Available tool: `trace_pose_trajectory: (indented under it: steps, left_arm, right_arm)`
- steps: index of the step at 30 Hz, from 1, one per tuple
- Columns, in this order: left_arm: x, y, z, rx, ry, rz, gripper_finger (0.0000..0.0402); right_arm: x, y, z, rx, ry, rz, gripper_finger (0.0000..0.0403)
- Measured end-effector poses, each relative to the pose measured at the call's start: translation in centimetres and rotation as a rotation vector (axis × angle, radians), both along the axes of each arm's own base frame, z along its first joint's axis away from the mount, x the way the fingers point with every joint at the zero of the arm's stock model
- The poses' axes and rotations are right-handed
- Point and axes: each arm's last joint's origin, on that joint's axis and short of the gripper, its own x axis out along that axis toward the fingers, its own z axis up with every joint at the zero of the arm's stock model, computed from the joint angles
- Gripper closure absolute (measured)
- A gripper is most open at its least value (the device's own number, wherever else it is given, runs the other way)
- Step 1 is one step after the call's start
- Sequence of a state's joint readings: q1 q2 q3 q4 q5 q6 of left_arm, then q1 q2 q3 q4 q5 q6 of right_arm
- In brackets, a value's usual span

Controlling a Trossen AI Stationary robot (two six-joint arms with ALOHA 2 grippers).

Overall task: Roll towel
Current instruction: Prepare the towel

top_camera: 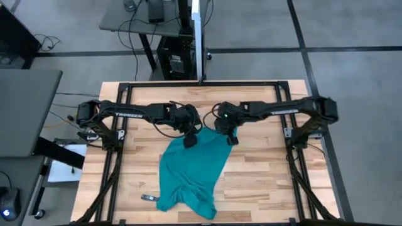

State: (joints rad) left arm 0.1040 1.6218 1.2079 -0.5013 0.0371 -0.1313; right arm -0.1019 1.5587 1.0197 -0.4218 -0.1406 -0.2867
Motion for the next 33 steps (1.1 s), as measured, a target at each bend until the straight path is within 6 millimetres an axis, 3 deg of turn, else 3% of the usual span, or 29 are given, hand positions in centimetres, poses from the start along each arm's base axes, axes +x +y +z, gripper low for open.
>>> trace_pose_trajectory:
  steps: [7,11,15,19,22,27,33]
  left_arm:
    - [0.2,0.0,0.2,0.082,-0.03,-0.106,0.032]
    - [0.3,0.2,0.3,0.052,-0.057,-0.188,0.0284]
    - [0.3,0.4,0.4,0.129,-0.058,-0.243,0.0245]
    - [0.5,0.7,0.5,0.216,-0.061,-0.208,0.0226]
    - [0.7,0.8,0.7,0.187,-0.092,-0.176,0.0224]
    - [0.5,1.7,0.4,0.013,-0.098,-0.126,0.0217]
    - [1.6,1.8,-1.2,-0.041,-0.082,-0.151,0.0197]
  right_arm:
    - [-1.7,5.7,-3.1,-0.043,0.026,-0.06,0.0402]
    - [-2.3,7.9,-3.8,-0.029,0.01,-0.143,0.0402]
    - [-3.0,10.1,-3.9,-0.019,0.015,-0.245,0.0402]
    - [-4.1,13.6,-4.4,-0.025,-0.011,-0.264,0.0403]
    - [-4.7,15.5,-5.5,0.009,0.009,-0.32,0.0402]
    - [-5.0,16.6,-6.0,0.214,0.032,-0.552,0.0368]
    - [-5.3,16.8,-3.7,0.346,-0.025,-0.569,0.0286]
